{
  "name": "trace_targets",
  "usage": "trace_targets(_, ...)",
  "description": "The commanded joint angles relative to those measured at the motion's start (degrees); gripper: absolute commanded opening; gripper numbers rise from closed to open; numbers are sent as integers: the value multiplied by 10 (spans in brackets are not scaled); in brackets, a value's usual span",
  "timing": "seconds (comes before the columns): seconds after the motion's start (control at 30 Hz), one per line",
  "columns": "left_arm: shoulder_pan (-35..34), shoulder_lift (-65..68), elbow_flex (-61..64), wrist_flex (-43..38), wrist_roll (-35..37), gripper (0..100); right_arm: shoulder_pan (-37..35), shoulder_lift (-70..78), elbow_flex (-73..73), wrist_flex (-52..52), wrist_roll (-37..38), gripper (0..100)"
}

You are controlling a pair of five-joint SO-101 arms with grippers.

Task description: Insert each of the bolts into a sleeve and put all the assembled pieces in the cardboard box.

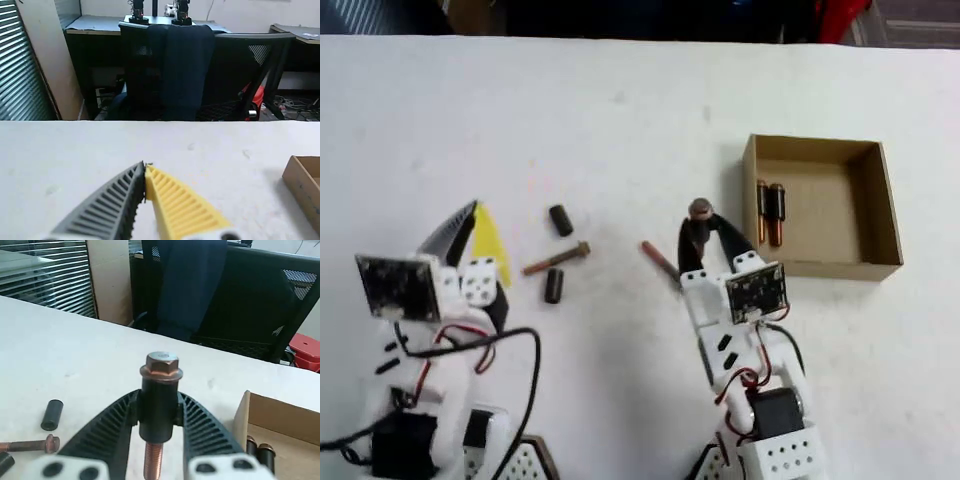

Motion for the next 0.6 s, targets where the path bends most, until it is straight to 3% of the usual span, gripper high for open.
trace_targets(0.0, -18, -52, 33, 3, -4, 24, 26, -7, -50, 37, 33, 17)
trace_targets(0.3, -76, -76, 106, 3, -15, 24, 84, -6, -156, 166, 38, 17)
trace_targets(0.57, -78, -77, 200, -2, -16, 24, 90, 21, -293, 286, 39, 17)
